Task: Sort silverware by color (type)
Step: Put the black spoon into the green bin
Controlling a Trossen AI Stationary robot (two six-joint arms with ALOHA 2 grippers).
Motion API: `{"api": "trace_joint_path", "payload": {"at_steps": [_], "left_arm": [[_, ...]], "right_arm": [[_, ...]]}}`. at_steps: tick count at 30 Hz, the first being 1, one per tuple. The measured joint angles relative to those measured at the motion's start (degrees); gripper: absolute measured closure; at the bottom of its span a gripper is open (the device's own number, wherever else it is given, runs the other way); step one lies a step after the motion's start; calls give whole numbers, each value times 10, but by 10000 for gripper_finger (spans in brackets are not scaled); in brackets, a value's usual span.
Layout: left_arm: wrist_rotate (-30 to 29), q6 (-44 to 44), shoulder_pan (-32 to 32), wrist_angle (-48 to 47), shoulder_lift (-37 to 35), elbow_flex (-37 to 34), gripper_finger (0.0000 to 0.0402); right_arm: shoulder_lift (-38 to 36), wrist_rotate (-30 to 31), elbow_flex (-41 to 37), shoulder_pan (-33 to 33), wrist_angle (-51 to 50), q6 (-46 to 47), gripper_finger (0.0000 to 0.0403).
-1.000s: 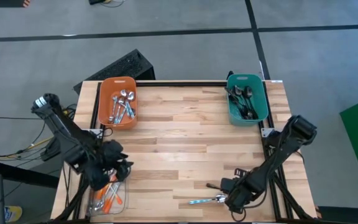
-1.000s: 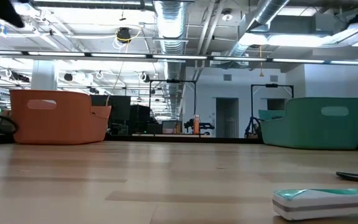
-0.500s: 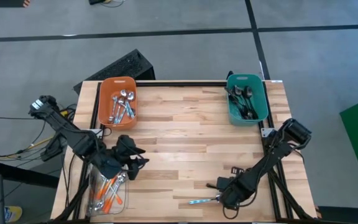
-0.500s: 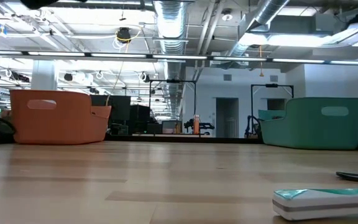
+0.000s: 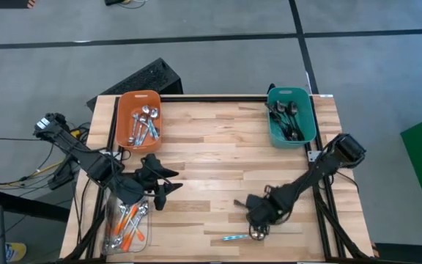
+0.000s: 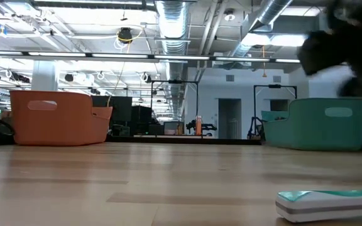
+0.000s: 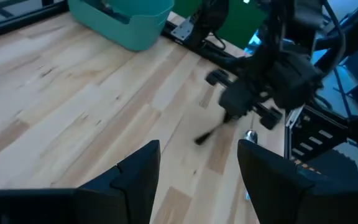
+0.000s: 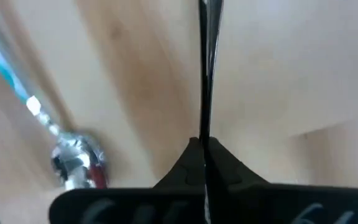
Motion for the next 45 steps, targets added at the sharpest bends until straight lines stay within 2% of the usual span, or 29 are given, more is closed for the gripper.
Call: {"api": "trace_joint_path", "payload": {"at_steps": [7,13,20,27,33,36,39,45], "left_arm": [[1,4,2,7,-3,0,199],[-1,4,5,8,-4,0,199],[-3,-1,40,22,-4,0,199],[5,-39,60,24,-4,0,199],[6,-52,60,24,-4,0,199],[7,-67,60,24,-4,0,199],[22,-77,59,23,-4,0,199],[37,-87,59,23,-4,0,199]], "right_arm": [[-100,60,0,-75,-14,-7,396],[-235,133,0,-163,-88,-17,397],[-360,192,1,-333,-206,-83,397],[-388,256,1,-549,-268,-192,391],[-369,240,1,-704,-238,-306,380],[-356,198,0,-760,-248,-354,355],[-346,160,1,-797,-249,-384,311],[-348,154,1,-805,-243,-390,215]]}}
